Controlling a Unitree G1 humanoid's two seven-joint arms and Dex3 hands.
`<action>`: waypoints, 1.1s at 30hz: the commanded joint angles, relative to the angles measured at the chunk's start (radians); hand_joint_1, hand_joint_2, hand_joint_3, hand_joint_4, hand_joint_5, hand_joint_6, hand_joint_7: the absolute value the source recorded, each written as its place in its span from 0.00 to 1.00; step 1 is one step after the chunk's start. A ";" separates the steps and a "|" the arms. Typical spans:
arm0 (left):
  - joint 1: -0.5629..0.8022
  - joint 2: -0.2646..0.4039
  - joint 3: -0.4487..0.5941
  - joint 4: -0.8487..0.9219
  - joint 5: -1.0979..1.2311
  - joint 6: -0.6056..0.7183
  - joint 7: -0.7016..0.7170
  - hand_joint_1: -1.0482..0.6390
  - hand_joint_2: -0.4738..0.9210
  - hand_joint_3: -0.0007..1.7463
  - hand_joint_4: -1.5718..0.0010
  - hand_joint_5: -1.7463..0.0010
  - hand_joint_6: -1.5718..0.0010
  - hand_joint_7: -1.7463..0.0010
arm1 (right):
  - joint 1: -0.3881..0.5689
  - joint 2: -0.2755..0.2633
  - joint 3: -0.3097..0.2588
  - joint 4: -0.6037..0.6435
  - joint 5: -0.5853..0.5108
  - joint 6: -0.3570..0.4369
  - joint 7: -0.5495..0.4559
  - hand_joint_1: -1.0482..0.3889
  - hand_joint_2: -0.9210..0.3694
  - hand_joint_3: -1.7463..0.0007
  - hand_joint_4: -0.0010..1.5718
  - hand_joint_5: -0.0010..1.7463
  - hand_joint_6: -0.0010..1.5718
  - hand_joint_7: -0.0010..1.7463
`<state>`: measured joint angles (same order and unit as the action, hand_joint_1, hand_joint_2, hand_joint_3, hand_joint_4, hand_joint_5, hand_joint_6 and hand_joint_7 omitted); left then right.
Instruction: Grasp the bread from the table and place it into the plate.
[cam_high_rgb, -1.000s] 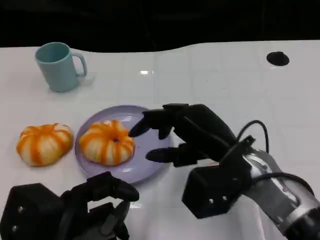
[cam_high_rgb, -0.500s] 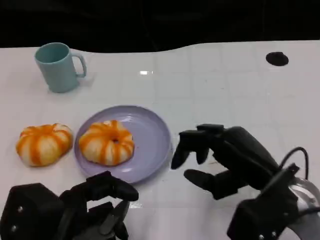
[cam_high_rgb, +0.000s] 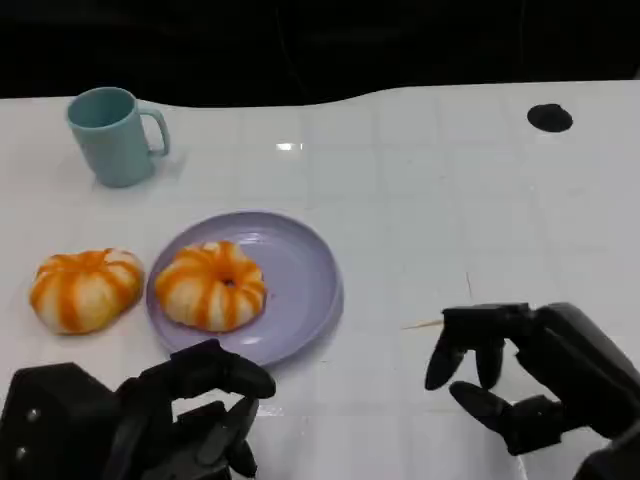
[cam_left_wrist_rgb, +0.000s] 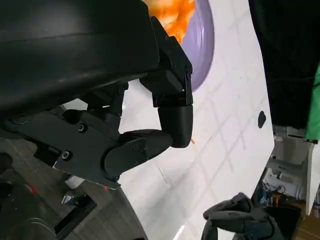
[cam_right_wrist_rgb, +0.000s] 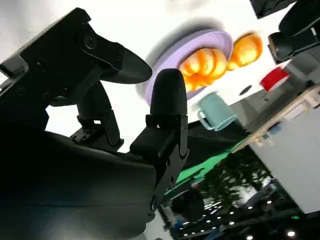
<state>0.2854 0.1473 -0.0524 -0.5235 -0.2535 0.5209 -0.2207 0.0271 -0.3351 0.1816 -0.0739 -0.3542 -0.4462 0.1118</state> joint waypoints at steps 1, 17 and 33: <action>0.007 0.006 0.009 0.005 -0.010 0.000 -0.003 0.43 0.90 0.43 0.56 0.00 0.62 0.23 | 0.059 -0.008 -0.042 -0.049 0.022 0.030 0.002 0.65 0.44 0.31 0.53 0.99 0.48 0.77; 0.004 0.026 0.003 0.004 0.006 -0.011 -0.007 0.43 0.91 0.41 0.57 0.00 0.61 0.24 | 0.205 -0.002 -0.104 -0.184 0.010 0.120 0.018 0.69 0.49 0.20 0.54 1.00 0.52 0.80; 0.009 0.032 0.009 -0.006 -0.007 -0.004 -0.007 0.44 0.92 0.41 0.58 0.00 0.61 0.24 | 0.212 0.017 -0.092 -0.153 -0.020 0.106 -0.013 0.69 0.50 0.21 0.54 1.00 0.50 0.83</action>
<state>0.2862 0.1627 -0.0478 -0.5238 -0.2631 0.5208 -0.2208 0.2434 -0.3152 0.0918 -0.2402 -0.3685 -0.3305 0.1097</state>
